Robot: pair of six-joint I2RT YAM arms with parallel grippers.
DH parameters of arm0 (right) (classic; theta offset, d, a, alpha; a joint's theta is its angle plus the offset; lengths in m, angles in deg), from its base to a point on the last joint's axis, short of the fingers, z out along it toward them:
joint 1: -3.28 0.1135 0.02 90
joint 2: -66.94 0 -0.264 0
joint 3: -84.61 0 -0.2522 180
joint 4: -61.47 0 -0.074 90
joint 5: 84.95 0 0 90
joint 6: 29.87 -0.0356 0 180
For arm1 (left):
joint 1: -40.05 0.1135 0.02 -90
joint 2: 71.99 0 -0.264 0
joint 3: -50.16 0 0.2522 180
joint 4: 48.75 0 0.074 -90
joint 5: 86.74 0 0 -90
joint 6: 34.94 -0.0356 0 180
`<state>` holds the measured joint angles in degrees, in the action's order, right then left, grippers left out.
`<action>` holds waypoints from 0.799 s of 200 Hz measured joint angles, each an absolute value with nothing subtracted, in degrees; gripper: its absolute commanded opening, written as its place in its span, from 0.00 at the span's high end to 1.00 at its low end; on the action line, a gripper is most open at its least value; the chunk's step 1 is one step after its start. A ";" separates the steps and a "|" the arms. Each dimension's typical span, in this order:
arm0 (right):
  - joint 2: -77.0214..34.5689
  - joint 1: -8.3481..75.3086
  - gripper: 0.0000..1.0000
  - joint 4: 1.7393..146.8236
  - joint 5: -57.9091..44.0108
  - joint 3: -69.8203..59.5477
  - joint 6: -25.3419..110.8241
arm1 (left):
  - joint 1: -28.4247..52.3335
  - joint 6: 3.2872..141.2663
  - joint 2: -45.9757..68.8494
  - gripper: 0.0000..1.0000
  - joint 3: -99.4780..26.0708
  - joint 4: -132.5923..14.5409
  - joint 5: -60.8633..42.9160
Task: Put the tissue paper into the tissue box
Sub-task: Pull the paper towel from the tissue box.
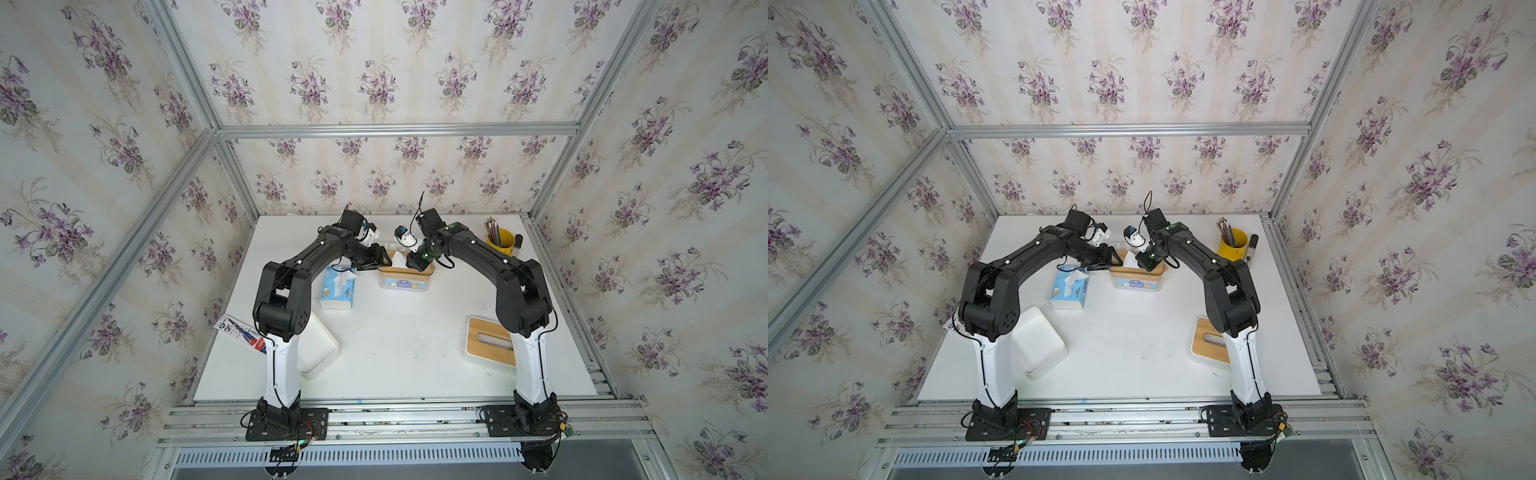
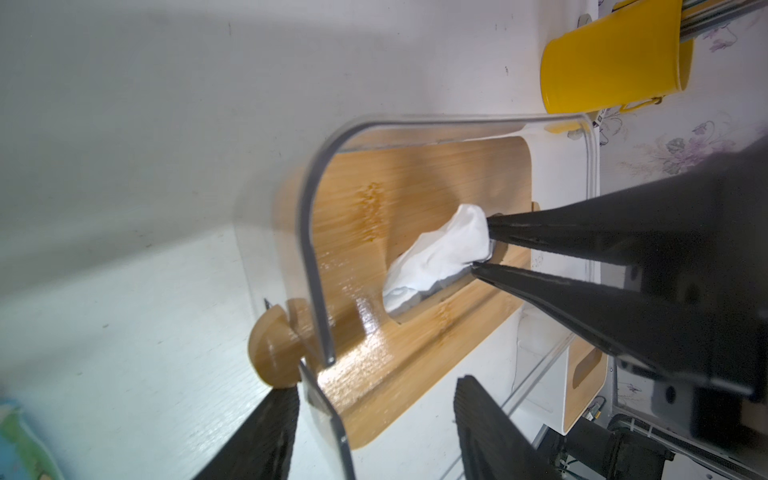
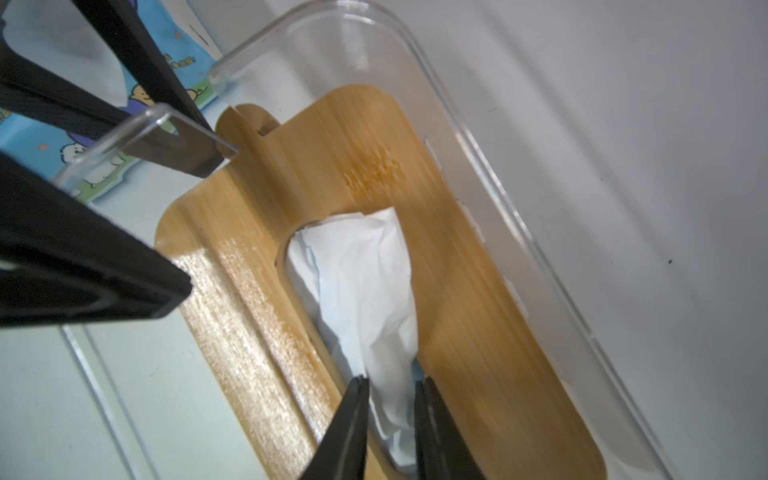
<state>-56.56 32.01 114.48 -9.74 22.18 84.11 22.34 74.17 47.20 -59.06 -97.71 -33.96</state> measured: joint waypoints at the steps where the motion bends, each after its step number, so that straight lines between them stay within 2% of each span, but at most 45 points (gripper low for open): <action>1: -56.56 32.01 0.76 114.48 -9.74 22.18 84.11 | 22.34 74.17 47.20 0.36 -59.06 -97.71 -33.96; 21: -56.70 32.10 0.77 114.37 -9.80 22.10 84.11 | 22.34 74.17 47.25 0.36 -59.06 -97.71 -33.96; 108: -56.87 32.10 1.00 113.97 -10.00 21.68 84.03 | 22.34 74.17 47.60 0.36 -59.06 -97.71 -33.91; 160: -56.39 31.97 1.00 113.82 -10.26 22.86 83.85 | 22.34 74.13 47.66 0.36 -59.06 -97.71 -33.76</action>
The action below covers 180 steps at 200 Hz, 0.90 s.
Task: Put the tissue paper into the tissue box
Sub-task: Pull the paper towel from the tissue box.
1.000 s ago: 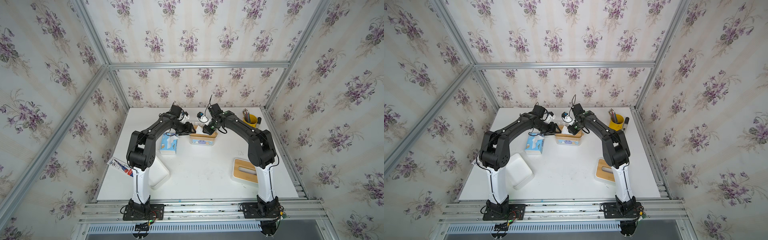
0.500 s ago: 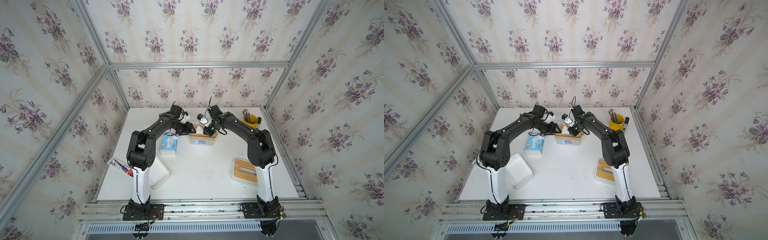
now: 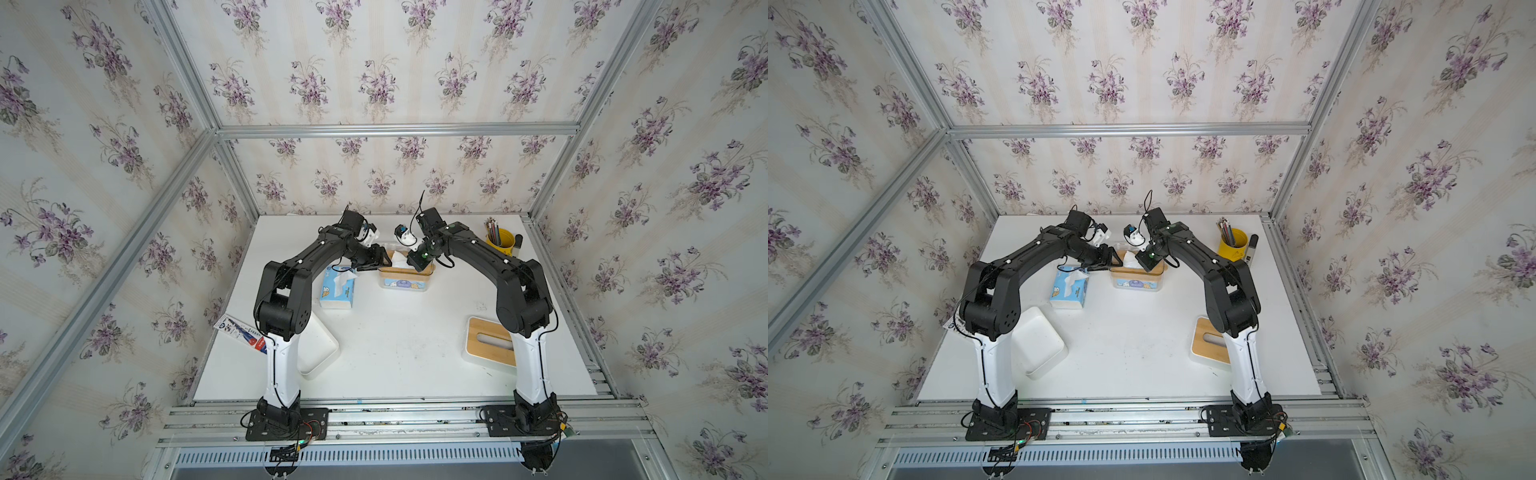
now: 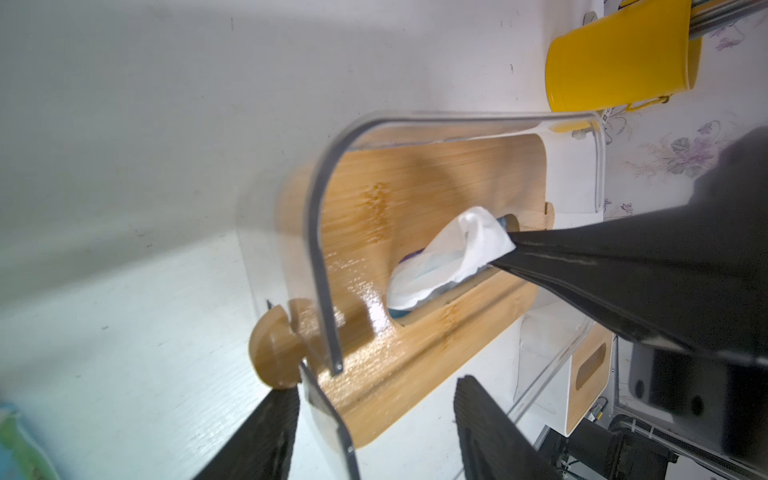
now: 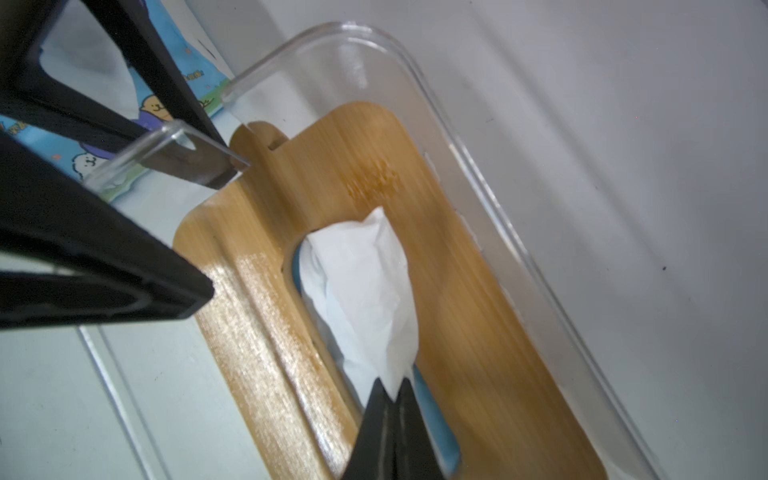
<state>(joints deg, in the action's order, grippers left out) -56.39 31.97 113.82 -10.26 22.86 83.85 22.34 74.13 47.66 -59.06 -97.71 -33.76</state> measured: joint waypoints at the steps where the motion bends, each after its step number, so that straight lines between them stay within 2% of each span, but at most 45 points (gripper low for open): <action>1: -56.39 31.97 1.00 113.82 -10.26 22.93 83.83 | 22.34 74.13 47.66 0.36 -59.06 -97.71 -33.76; 68: -59.43 31.81 1.00 116.09 -10.68 29.64 81.47 | 22.34 73.91 47.75 0.36 -59.04 -97.84 -33.32; 113: -61.77 31.44 0.93 118.13 -10.50 32.81 79.59 | 22.34 73.51 47.75 0.36 -59.02 -97.91 -33.32; 180: -62.62 30.79 0.91 118.74 -9.10 35.38 76.77 | 22.34 73.47 47.75 0.36 -59.02 -98.34 -33.32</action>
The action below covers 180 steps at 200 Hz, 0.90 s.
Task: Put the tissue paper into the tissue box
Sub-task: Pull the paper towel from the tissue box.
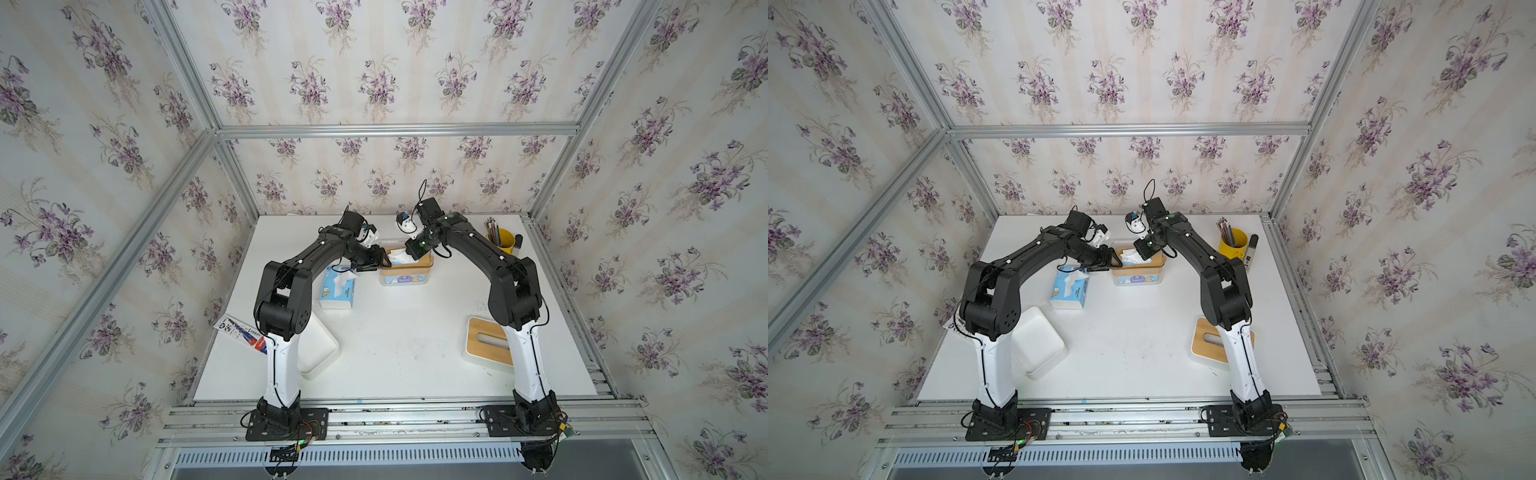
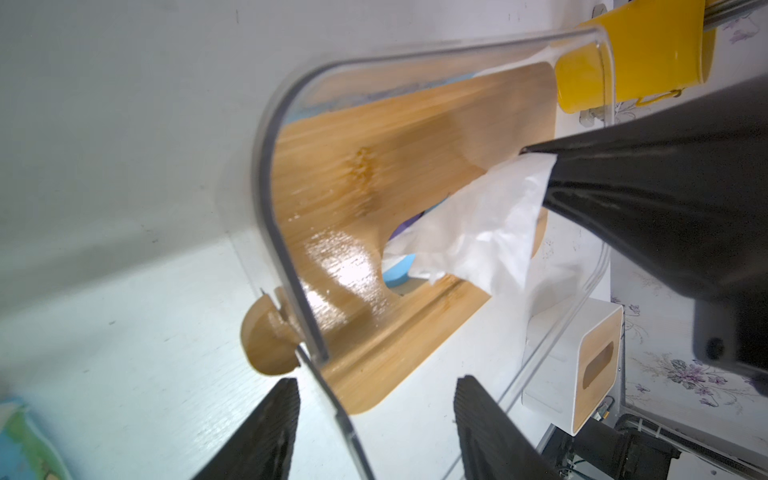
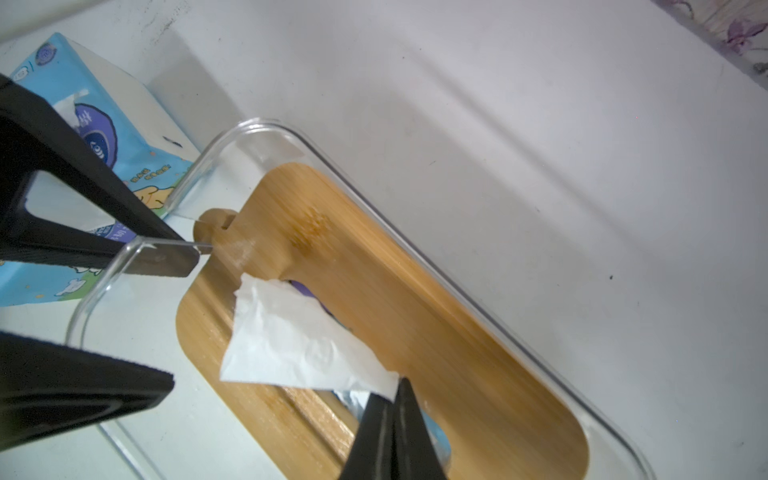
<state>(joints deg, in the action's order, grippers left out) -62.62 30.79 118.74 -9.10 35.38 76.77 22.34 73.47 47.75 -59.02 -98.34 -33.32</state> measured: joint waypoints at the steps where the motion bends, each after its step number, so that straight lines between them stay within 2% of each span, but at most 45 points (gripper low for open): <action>1: -62.62 30.76 0.91 118.74 -9.10 35.43 76.75 | 22.34 73.47 47.75 0.36 -59.02 -98.34 -33.32; 84: -61.29 30.61 0.78 119.22 -6.98 36.24 76.62 | 22.34 73.47 47.75 0.36 -60.20 -99.61 -33.32; 118: -56.15 31.13 0.69 117.47 -7.88 29.05 77.84 | 22.34 73.49 47.73 0.36 -60.35 -99.92 -33.32; 180: -54.64 33.39 0.67 111.07 -10.89 22.20 78.34 | 22.34 73.51 47.73 0.36 -59.76 -99.81 -33.30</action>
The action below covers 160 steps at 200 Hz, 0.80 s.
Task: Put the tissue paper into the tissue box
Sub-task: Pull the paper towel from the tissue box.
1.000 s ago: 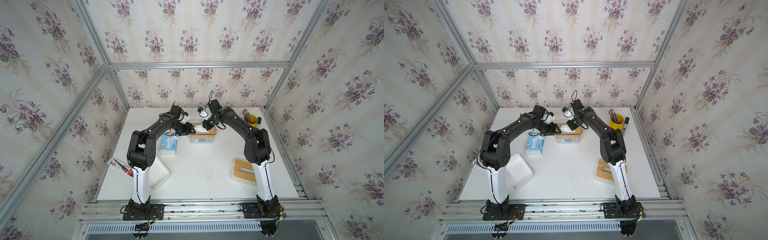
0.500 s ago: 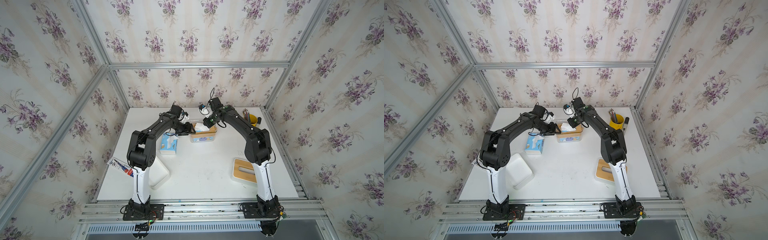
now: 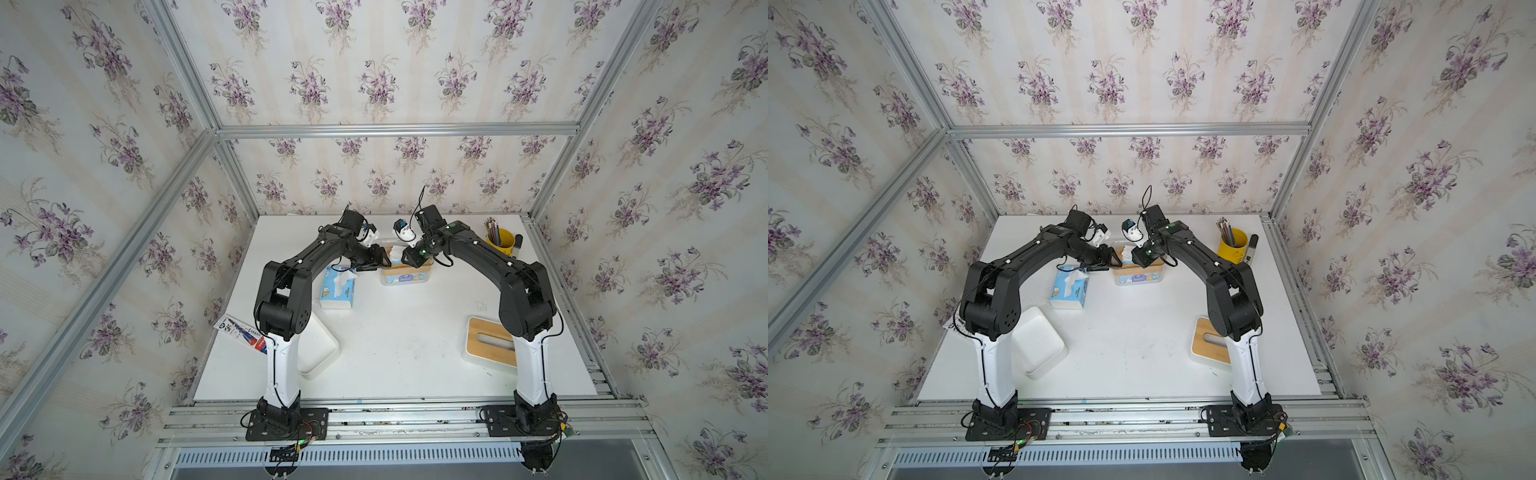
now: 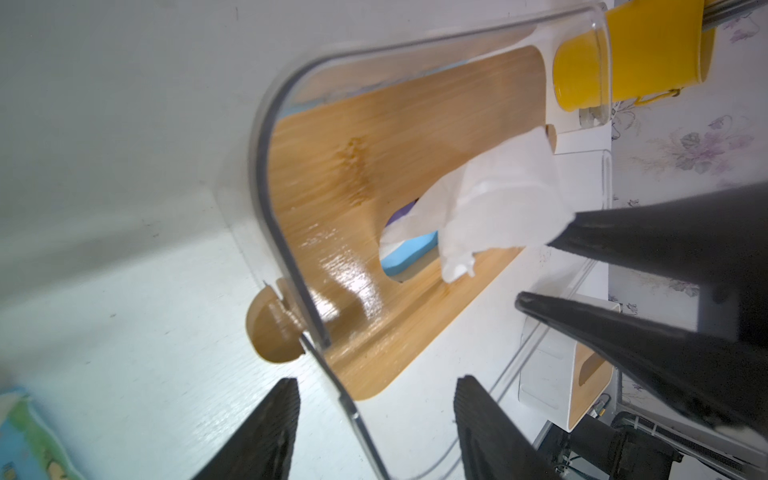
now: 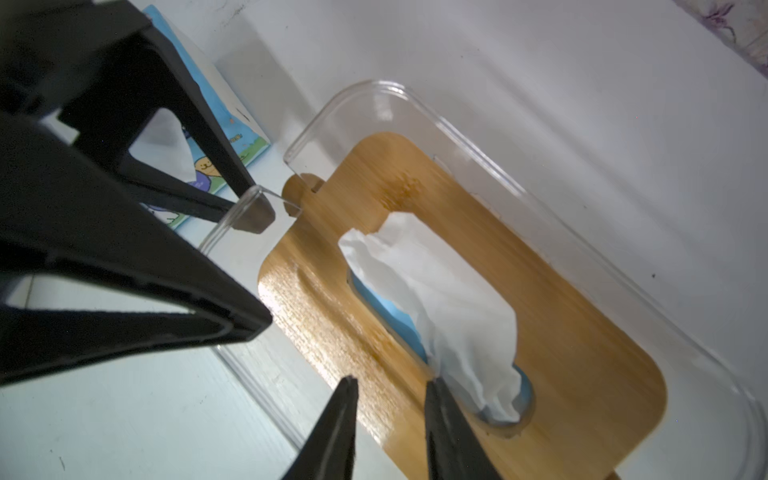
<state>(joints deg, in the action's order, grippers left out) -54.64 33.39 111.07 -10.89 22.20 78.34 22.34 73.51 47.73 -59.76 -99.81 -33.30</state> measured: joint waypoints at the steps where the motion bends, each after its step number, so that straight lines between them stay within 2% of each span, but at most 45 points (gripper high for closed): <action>1: -54.68 33.43 0.67 111.00 -10.87 22.23 78.34 | 22.34 73.51 47.73 0.36 -59.74 -99.78 -33.30; 126: -58.40 33.69 0.68 107.26 -9.71 23.12 78.56 | 22.36 73.56 47.73 0.36 -59.71 -99.52 -33.34; 160: -59.36 33.69 0.74 107.26 -9.30 24.04 78.80 | 22.38 73.54 47.73 0.36 -59.71 -99.54 -33.34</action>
